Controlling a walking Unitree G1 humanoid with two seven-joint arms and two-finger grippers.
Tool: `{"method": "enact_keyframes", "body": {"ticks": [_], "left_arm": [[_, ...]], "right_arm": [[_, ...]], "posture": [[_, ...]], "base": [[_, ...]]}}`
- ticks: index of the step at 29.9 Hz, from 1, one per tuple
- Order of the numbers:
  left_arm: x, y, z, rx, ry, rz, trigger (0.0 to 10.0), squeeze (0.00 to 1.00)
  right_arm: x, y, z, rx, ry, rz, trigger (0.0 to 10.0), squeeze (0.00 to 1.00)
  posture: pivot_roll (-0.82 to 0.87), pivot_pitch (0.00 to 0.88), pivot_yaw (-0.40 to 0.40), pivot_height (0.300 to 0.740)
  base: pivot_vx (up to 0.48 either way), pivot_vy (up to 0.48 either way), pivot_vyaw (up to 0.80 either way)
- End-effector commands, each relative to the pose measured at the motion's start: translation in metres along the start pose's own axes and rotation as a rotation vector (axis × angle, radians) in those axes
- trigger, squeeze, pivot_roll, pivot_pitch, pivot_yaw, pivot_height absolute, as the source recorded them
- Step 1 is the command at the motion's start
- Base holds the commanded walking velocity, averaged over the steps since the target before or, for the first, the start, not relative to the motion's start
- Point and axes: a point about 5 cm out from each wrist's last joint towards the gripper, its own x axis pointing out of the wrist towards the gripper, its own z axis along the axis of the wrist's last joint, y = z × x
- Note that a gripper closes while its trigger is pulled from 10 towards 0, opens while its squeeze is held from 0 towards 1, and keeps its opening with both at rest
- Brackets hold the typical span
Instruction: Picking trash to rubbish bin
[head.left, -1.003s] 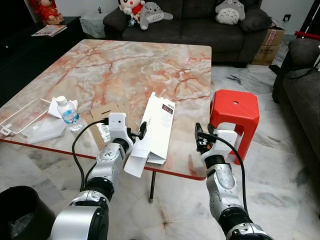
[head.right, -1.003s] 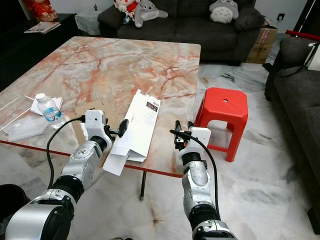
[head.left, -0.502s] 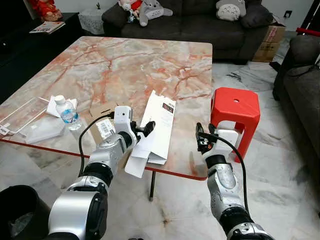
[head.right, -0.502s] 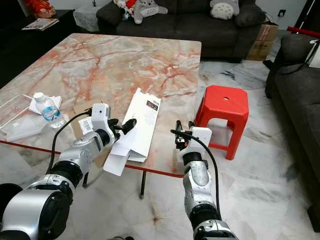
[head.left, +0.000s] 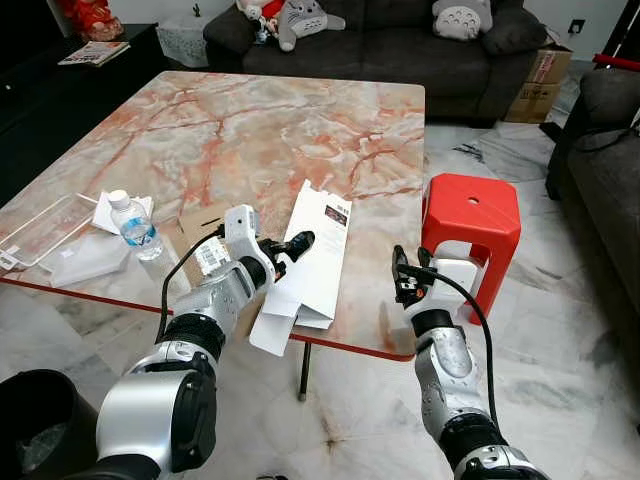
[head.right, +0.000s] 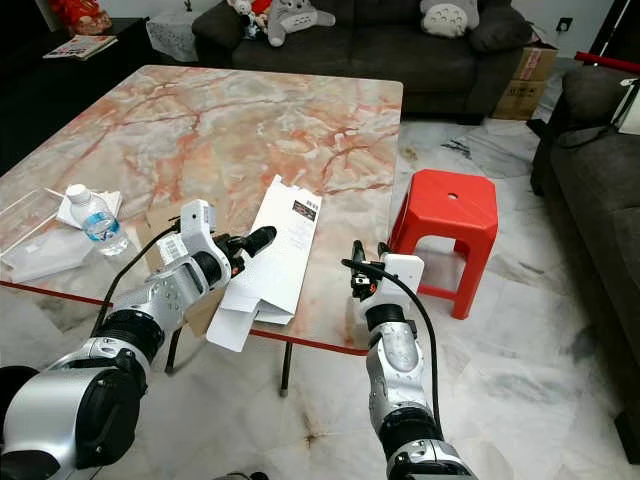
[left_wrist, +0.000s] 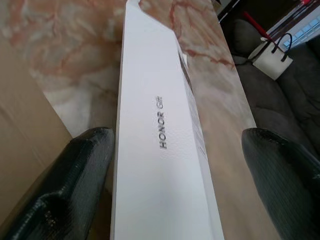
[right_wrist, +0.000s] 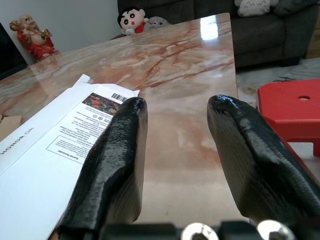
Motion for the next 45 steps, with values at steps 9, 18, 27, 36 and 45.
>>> {"method": "enact_keyframes", "body": {"ticks": [9, 18, 27, 36, 45], "left_arm": [[0.001, -0.004, 0.009, -0.073, -0.001, -0.019, 10.0, 0.0], [0.001, -0.004, 0.001, -0.136, 0.044, -0.017, 10.0, 0.0], [0.006, -0.024, -0.02, -0.205, 0.124, -0.1, 0.0, 0.0], [0.007, -0.03, -0.02, -0.179, 0.127, -0.126, 0.0, 0.0], [0.007, -0.03, -0.02, -0.17, 0.127, -0.125, 0.0, 0.0]], "right_arm": [[0.003, 0.003, 0.002, 0.015, -0.003, 0.004, 10.0, 0.0], [0.003, 0.004, 0.002, 0.019, -0.002, 0.004, 10.0, 0.0], [0.004, 0.004, 0.003, 0.021, -0.002, 0.002, 10.0, 0.0], [0.005, 0.003, 0.003, 0.021, -0.003, -0.001, 10.0, 0.0], [0.004, 0.005, 0.002, 0.026, -0.002, -0.001, 10.0, 0.0]], "posture": [[0.17, 0.064, 0.05, 0.74], [0.17, 0.065, 0.05, 0.74], [0.17, 0.066, 0.052, 0.74], [0.17, 0.062, 0.054, 0.74], [0.17, 0.062, 0.059, 0.74]], "base": [[0.0, 0.0, 0.0], [0.0, 0.0, 0.0], [0.0, 0.0, 0.0], [0.0, 0.0, 0.0], [0.0, 0.0, 0.0]]}}
